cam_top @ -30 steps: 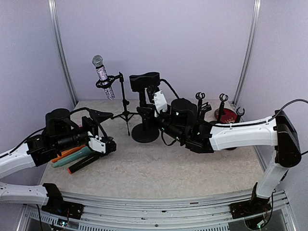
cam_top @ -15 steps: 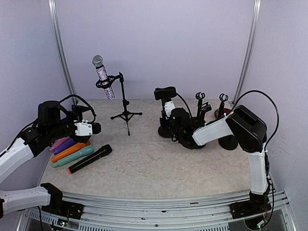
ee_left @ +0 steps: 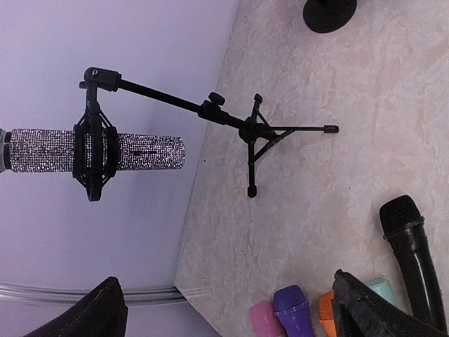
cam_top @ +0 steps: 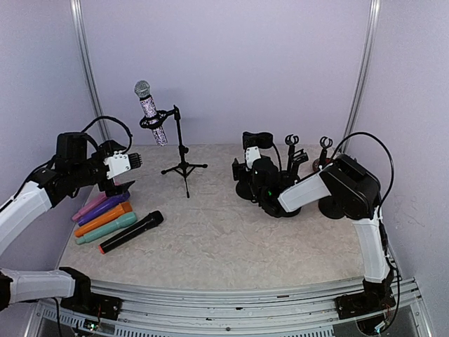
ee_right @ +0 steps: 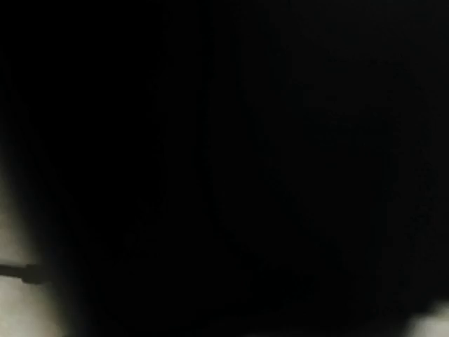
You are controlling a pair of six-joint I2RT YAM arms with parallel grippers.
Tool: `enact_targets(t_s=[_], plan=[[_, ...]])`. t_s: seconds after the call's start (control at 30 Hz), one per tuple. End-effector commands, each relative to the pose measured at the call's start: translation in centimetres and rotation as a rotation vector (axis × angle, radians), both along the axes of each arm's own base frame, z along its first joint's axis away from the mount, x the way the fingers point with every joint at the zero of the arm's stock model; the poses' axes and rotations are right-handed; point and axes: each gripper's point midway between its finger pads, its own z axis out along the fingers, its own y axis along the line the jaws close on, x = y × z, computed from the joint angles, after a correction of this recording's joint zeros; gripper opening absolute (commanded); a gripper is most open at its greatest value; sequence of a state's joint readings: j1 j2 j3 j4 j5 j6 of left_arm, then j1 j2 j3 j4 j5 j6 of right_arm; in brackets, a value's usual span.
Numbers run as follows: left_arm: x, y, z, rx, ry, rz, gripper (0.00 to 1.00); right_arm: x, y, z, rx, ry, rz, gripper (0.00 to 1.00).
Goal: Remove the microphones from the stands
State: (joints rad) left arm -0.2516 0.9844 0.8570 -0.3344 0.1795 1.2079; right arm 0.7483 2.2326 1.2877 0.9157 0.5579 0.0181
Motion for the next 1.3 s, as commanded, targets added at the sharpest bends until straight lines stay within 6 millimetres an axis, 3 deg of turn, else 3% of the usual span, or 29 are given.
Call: enact_targets(t_s=[0.0,0.23,0.37,0.43,0.63,0.73,0.8,0.9,0.93,1.07,1.17,1.27], plan=[[0.6,-0.8,2.3,-0.246,0.172,0.094,0.99,-0.8,-1.4,1.9,0.064,-0.030,-0.048,0.99],[2.6,-2.3,5.5,-0.488,0.279,0.162,0.99,-3.6,-2.6,3.6,0.116,0.028,-0.046,1.00],[5.1,-2.9,6.2,-0.535,0.301,0.191,0.99,-6.7,-3.1,4.5,0.166,0.061,-0.024,0.97],[6.8,-1.9,6.8,-0.550,0.288,0.208,0.92,-8.1,-3.1,4.8,0.209,0.085,0.001,0.92],[10.2,-0.8,4.7,-0.257,0.113,0.161,0.70,-12.6,-1.6,5.1,0.283,0.152,0.073,0.82],[11.0,-0.2,3.1,-0.054,-0.024,0.139,0.66,-14.5,-0.7,5.5,0.301,0.163,0.107,0.80],[11.5,0.2,3.5,0.016,-0.126,0.133,0.61,-15.3,-0.1,5.5,0.311,0.173,0.128,0.79],[12.6,0.6,5.0,0.042,-0.229,0.157,0.61,-16.0,0.8,5.4,0.347,0.210,0.167,0.78],[12.7,-0.4,5.2,0.054,-0.246,0.143,0.60,-16.4,1.3,5.4,0.356,0.218,0.183,0.77],[13.0,-0.9,6.1,0.116,-0.342,0.128,0.58,-17.7,2.7,6.0,0.366,0.216,0.225,0.75],[13.2,-1.2,6.1,0.172,-0.392,0.112,0.56,-18.4,3.6,6.4,0.380,0.221,0.260,0.73],[13.8,-1.3,4.9,0.231,-0.377,0.101,0.56,-19.0,4.2,6.7,0.391,0.228,0.284,0.67]])
